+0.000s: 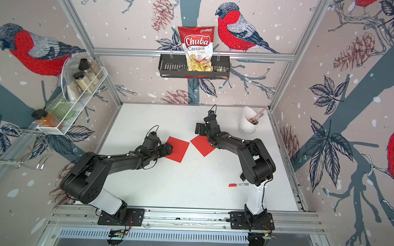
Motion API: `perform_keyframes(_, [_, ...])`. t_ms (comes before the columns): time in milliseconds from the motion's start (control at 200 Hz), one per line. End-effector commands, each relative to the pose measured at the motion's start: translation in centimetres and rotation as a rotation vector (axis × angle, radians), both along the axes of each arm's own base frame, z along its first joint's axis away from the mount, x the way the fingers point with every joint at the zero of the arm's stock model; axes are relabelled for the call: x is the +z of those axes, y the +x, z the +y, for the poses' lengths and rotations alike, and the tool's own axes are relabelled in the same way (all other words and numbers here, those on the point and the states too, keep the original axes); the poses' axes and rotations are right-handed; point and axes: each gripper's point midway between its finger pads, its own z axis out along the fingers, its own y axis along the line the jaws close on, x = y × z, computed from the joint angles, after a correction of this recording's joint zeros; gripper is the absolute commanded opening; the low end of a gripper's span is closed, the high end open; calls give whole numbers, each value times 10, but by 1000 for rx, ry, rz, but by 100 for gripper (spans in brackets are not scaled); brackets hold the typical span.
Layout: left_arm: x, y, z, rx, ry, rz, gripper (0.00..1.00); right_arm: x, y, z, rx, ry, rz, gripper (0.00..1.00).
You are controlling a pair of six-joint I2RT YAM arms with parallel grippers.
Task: Fold the square paper along the opposite sides
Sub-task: Pick up the paper from the center of the board.
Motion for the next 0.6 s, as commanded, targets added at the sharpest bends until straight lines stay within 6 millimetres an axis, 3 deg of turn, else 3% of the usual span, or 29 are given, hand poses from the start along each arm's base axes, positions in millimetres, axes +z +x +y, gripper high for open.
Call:
perform_keyframes(0, [-34, -49, 5, 4, -3, 229, 90, -26, -19, -4, 0, -134, 26, 95])
perform_keyframes(105, [-34, -54, -1, -18, -16, 235, 90, -49, -27, -8, -10, -154, 77, 89])
perform_keyframes(235, [-27, -57, -9, -38, -28, 224, 90, -69, -22, -18, -38, -173, 111, 88])
perform_keyframes(440, [7, -44, -5, -25, -2, 149, 91, -95, -3, -30, -80, -198, 161, 87])
perform_keyframes(595, [26, -31, 4, -4, 73, 101, 93, -103, 13, -43, -113, -218, 174, 87])
